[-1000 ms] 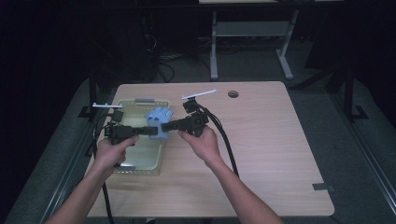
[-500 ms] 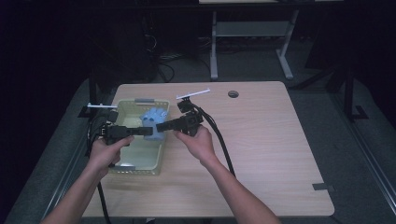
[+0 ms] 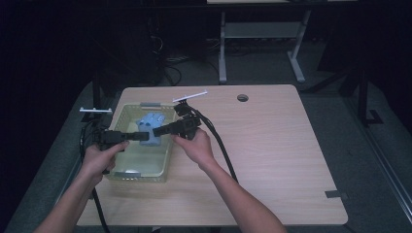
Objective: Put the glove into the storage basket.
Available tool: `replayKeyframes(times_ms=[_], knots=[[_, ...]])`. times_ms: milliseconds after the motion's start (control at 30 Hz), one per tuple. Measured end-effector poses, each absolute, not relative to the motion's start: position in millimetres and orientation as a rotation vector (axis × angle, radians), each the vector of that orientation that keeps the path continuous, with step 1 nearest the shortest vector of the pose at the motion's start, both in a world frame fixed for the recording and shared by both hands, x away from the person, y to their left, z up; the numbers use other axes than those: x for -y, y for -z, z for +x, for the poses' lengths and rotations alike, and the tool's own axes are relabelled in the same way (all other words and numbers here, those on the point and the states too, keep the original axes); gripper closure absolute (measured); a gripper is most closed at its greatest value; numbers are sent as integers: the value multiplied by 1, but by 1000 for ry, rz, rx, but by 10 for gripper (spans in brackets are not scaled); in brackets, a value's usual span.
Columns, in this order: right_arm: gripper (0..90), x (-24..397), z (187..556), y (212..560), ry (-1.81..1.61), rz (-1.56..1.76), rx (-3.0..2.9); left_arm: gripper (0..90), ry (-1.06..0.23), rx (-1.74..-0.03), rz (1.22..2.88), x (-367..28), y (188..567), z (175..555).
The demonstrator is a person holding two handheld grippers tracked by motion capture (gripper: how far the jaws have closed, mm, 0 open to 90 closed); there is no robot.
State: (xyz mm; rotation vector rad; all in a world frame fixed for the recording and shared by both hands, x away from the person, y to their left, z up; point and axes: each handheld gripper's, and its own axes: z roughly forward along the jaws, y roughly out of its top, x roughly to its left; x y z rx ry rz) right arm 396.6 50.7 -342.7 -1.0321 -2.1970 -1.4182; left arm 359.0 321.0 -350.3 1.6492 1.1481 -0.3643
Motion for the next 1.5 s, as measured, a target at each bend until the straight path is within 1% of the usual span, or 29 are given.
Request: replayKeyframes(times_ms=[400,833,1033,1200,1367,1500], knots=[[717,-60,401,344,1413,-1032,2196,707,368,-1152,1654,-333,353,363],[719,-69,411,360,1384,-1068,2168,708,358,-1207,1694,-345,360,369],[714,-68,413,363,1376,-1086,2170,709,350,-1241,1712,-347,363,371],[713,-66,413,366,1364,-1089,2185,709,357,-1299,1740,-348,374,375],[709,-66,413,370,1351,-1084,2184,709,341,-1324,1784,-346,377,378],[703,-65,412,370,1349,-1082,2186,709,331,-1379,1830,-341,381,381]])
